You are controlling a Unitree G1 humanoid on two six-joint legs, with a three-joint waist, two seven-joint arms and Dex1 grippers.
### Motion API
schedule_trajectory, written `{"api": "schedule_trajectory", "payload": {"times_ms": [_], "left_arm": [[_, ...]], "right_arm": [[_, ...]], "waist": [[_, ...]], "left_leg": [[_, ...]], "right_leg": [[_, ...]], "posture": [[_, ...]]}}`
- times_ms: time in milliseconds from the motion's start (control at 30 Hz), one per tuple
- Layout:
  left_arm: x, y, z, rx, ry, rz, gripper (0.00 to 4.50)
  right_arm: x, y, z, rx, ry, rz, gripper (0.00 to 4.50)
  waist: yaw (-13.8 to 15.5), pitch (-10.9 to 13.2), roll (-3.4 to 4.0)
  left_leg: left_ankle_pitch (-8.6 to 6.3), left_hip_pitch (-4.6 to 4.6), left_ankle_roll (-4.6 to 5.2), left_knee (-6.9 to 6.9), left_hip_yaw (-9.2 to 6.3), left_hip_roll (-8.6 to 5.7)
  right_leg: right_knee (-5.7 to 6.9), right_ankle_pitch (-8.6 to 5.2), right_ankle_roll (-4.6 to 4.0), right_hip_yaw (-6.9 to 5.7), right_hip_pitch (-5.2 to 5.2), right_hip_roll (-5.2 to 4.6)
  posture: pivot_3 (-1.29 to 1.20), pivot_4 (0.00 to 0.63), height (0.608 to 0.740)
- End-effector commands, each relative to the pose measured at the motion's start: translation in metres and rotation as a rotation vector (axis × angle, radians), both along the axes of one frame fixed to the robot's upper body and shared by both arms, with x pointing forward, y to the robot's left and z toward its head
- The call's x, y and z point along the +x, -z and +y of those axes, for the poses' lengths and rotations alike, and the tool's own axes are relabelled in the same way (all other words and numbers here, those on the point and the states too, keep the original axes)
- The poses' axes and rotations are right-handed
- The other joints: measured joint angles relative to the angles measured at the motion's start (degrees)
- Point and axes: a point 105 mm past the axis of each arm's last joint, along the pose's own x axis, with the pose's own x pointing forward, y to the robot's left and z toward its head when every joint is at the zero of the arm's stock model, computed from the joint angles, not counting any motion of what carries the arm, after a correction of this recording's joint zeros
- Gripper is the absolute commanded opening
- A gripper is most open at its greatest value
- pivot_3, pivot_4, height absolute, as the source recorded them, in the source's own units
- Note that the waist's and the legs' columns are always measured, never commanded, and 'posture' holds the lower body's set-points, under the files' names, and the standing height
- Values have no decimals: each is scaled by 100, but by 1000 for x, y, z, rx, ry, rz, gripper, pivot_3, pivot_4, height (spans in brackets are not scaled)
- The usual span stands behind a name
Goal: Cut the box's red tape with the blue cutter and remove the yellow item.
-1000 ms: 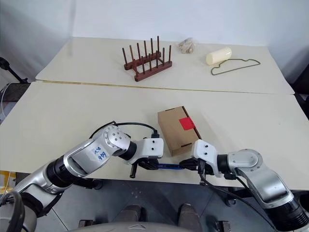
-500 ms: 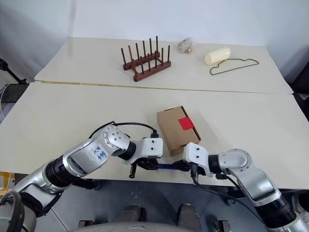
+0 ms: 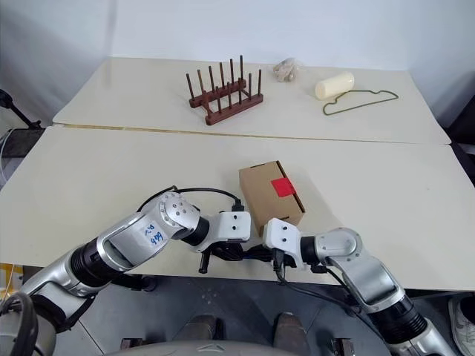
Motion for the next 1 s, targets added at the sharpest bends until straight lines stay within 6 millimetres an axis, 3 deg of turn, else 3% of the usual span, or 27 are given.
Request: {"api": "schedule_trajectory", "payload": {"times_ms": [33,100,333,467,633,800,1000], "left_arm": [[-3,9,5,22,-17,29,399],[-2,9,7,19,-17,13,399],[4,2,23,-126,82,-219,399],[-3,-20,34,-294,207,-483,399],[2,-32,32,-394,193,-599,399],[2,-38,17,-471,221,-637,399],[-1,-40,7,-519,249,-604,399]], "right_arm": [[-8,4,6,8,-13,36,25],[-8,0,1,25,10,42,25],[-20,-48,-38,179,82,191,25],[-20,-79,-78,243,280,370,895],[-27,-88,-93,209,435,657,2646],[-25,-99,-74,319,492,784,4388],[-19,-93,-54,394,508,784,4448]], "waist": [[0,0,0],[0,0,0],[-59,7,6],[-39,18,22],[33,18,23],[29,20,25],[25,20,24]], "left_leg": [[-1,0,1,0,0,0],[-1,-1,2,0,0,0],[-1,4,-3,-22,-10,10],[0,3,-5,-46,-24,17],[3,-2,-11,-66,-13,22],[-4,-27,5,-69,10,6],[-11,-45,12,-69,21,6]], "right_leg": [[0,0,0,0,0,0],[0,0,0,0,0,0],[-12,0,0,5,-6,-3],[-33,1,-3,3,-9,-11],[-87,19,-25,-11,-8,-15],[-111,27,-14,-34,-7,-32],[-117,41,13,-68,-11,-29]], "posture": [[0,150,740],[0,150,740],[0,150,740],[0,150,740],[0,150,740],[0,150,740],[0,150,740]]}}
